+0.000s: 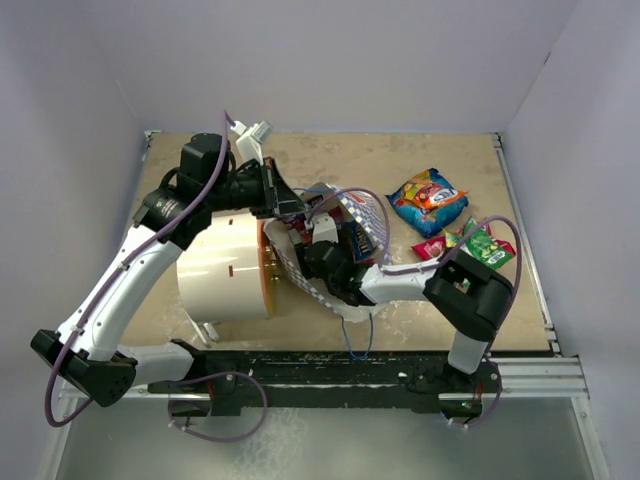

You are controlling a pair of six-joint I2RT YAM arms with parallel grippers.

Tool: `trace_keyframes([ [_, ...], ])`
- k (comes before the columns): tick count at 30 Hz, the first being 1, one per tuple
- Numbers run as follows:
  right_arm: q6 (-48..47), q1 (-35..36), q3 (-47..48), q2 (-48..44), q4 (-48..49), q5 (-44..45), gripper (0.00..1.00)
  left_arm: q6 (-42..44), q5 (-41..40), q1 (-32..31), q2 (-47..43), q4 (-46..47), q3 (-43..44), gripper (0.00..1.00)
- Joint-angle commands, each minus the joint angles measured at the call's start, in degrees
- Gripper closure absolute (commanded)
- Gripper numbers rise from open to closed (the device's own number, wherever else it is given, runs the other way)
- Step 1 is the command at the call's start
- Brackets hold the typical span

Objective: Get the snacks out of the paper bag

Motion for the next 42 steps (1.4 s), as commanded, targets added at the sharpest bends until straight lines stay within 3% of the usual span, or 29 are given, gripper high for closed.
trace_keyframes([
  [1,3.3,-0.6,6.9,4.4,-4.5,1.5,0.18,-1.3,1.7,-0.3,-0.9,2.0,1.2,1.00],
  [3,4.0,-0.6,7.6,5.5,-4.8,1.9,0.33,-1.7,1.5,-0.3,-1.2,2.3,0.8,1.00],
  [6,5.6,-0.6,7.7,5.3,-5.9,4.2,0.68,-1.8,1.4,-0.4,-1.5,1.9,0.8,1.00],
  [8,5.9,-0.6,8.2,4.0,-7.3,5.2,0.81,-1.7,1.6,-0.3,-1.6,1.5,1.0,1.00],
  [13,4.8,-0.6,6.3,-1.0,-6.4,3.4,1.00,-1.7,1.2,-0.3,-1.9,1.2,0.8,1.00],
  [26,3.2,-0.6,-0.6,-16.6,-3.6,-1.3,1.00,-1.5,-0.2,-0.3,-2.0,0.9,1.0,1.00],
  [32,1.8,-0.6,-3.3,-23.9,-1.0,-9.5,1.00,-2.0,-1.1,-0.3,-2.0,0.6,0.9,1.00],
  [42,7.1,-0.6,1.5,-32.6,-9.9,-17.4,1.00,-5.7,-3.8,-0.3,-1.0,0.5,1.0,1.00],
])
